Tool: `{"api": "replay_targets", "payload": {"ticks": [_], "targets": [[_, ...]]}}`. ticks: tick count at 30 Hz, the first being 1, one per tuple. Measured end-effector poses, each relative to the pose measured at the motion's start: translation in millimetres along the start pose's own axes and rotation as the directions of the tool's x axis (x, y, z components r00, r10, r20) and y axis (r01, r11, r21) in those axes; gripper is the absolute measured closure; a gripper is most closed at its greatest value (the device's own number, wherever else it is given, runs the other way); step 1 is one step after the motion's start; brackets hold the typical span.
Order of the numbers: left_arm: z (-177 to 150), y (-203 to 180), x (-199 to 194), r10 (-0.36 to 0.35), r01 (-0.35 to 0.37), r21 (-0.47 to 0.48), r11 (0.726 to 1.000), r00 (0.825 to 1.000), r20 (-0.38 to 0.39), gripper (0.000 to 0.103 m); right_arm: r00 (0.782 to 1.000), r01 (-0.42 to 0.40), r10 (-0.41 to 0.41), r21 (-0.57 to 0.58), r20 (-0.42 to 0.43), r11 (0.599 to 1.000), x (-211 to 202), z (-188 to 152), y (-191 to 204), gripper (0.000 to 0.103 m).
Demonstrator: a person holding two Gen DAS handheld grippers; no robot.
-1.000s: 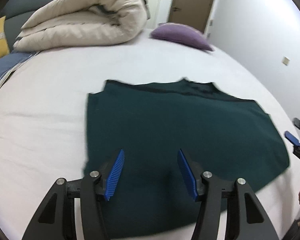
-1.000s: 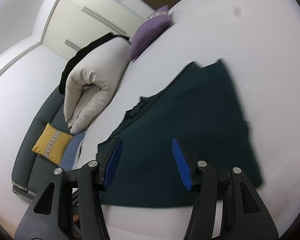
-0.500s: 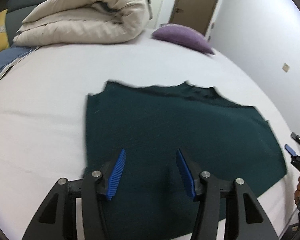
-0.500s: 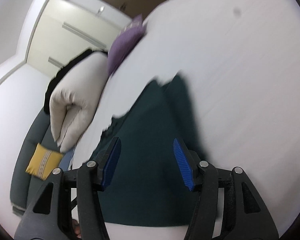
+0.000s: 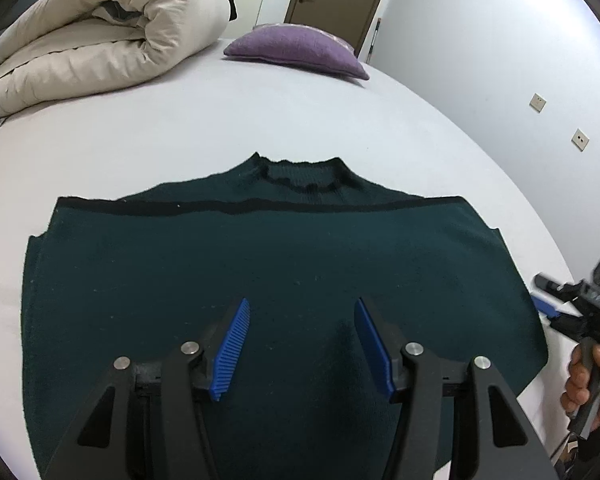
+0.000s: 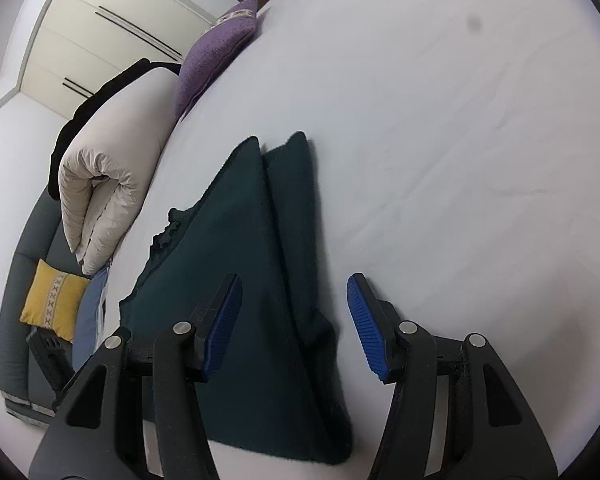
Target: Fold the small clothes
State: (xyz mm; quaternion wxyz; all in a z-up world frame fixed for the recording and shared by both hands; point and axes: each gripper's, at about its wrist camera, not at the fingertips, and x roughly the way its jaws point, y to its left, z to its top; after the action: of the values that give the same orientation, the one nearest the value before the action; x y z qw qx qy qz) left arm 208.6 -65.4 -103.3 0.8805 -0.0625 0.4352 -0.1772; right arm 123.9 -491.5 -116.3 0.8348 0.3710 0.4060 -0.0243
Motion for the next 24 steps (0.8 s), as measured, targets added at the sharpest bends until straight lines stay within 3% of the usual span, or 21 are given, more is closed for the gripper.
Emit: {"api": "replay_targets", "payload": {"ticks": [3, 8, 10, 14, 16, 18, 24], "targets": [[-7.1, 1.8, 4.6, -0.001, 0.001, -0.006, 1.0, 1.0, -0.004, 0.045, 0.996, 0.023, -0.016, -0.091, 0.084, 0.996, -20.1, 0.6, 21.5, 0.049], [-17.8, 2.1, -1.4, -0.005, 0.005, -0.013, 1.0, 1.0, 0.015, 0.045, 0.988, 0.154, -0.155, -0.3, 0.019, 0.942, -12.5, -18.8, 58.0, 0.057], [-20.6, 4.1, -6.5, -0.009, 0.009, -0.015, 1.0, 1.0, 0.024, 0.045, 0.982, 0.178, -0.187, -0.295, -0.004, 0.939, -10.9, -27.2, 54.2, 0.069], [-24.5, 12.8, -12.4, 0.002, -0.001, -0.026, 1.0, 1.0, 0.031, 0.045, 0.977, 0.191, -0.211, -0.285, -0.041, 0.939, -8.9, -44.3, 42.3, 0.072], [-25.8, 17.7, -14.7, 0.006, -0.004, -0.041, 0.999, 0.999, 0.033, 0.045, 0.974, 0.205, -0.224, -0.291, -0.033, 0.934, -10.6, -48.8, 38.2, 0.088], [-27.4, 20.9, -14.7, 0.012, -0.01, -0.048, 0.999, 1.0, 0.026, 0.045, 0.974, 0.211, -0.227, -0.294, -0.021, 0.932, -15.8, -52.2, 36.7, 0.096], [-32.0, 24.9, -20.6, 0.023, -0.021, -0.04, 0.999, 0.999, 0.031, 0.045, 0.973, 0.228, -0.232, -0.278, 0.019, 0.933, -29.4, -58.8, 31.2, 0.099]]}}
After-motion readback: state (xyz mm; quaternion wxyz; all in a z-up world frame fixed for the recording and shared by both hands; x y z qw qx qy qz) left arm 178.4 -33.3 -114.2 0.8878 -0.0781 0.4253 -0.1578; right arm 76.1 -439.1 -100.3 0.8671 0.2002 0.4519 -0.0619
